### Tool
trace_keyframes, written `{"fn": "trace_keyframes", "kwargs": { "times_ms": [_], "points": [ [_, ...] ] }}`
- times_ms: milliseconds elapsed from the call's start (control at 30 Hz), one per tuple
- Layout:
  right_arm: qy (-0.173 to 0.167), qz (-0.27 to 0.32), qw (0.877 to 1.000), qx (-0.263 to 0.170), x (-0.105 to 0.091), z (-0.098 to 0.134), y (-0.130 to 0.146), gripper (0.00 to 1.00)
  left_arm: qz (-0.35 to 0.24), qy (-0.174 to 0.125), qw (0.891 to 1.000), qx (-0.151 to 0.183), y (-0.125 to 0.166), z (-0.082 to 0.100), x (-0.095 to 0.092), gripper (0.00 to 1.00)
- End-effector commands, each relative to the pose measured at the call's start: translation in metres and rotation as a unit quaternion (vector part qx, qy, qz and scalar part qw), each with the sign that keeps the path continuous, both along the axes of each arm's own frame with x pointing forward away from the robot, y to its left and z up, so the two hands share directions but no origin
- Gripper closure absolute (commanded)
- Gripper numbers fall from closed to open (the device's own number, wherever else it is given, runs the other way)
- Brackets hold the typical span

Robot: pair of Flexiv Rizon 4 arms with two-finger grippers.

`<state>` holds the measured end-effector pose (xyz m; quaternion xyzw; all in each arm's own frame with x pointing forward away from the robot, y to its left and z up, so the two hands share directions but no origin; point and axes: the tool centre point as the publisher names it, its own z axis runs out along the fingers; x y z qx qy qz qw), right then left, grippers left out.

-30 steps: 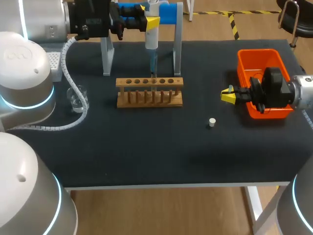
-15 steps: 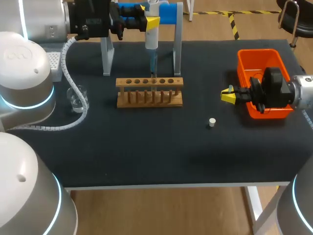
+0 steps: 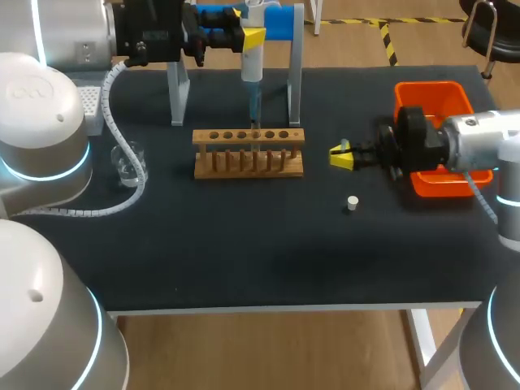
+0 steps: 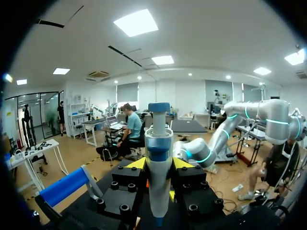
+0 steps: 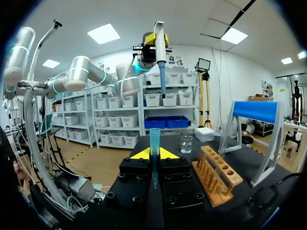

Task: Invert the test tube, pick up the pipette, mount the tip to pipette, aspirate from beaker and dispense into the tube, eject the tip, return the pipette, and cap with the stopper.

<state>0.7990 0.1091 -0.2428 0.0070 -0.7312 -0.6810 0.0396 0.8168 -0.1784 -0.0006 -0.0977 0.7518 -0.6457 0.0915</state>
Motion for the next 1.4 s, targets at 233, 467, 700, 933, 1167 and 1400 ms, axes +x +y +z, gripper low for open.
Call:
{"fn": "trace_keyframes", "kwargs": {
  "times_ms": [233, 467, 700, 933, 1167, 1400],
  "points": [
    [-0.018, 0.022, 1.000, 0.009, 0.006, 0.003, 0.056, 1.00, -0.001, 0.001, 1.000, 0.001, 0.001, 0.001, 0.000, 1.00],
    [-0.023, 0.033, 0.999, 0.011, 0.005, 0.001, 0.082, 1.00, -0.001, 0.001, 1.000, 0.001, 0.001, 0.001, 0.000, 1.00],
    [-0.024, 0.041, 0.999, 0.016, 0.008, -0.002, 0.101, 1.00, -0.001, 0.001, 1.000, 0.001, 0.001, 0.001, 0.000, 1.00],
    [-0.024, 0.051, 0.998, 0.021, 0.009, -0.007, 0.119, 1.00, -0.001, 0.001, 1.000, 0.001, 0.001, 0.001, 0.000, 1.00],
    [-0.017, 0.059, 0.998, 0.021, 0.009, -0.015, 0.135, 1.00, -0.001, 0.001, 1.000, 0.001, 0.001, 0.001, 0.000, 1.00],
    [-0.014, 0.064, 0.998, 0.014, 0.009, -0.016, 0.143, 1.00, -0.001, 0.001, 1.000, 0.001, 0.001, 0.001, 0.000, 1.00]
  ]
}}
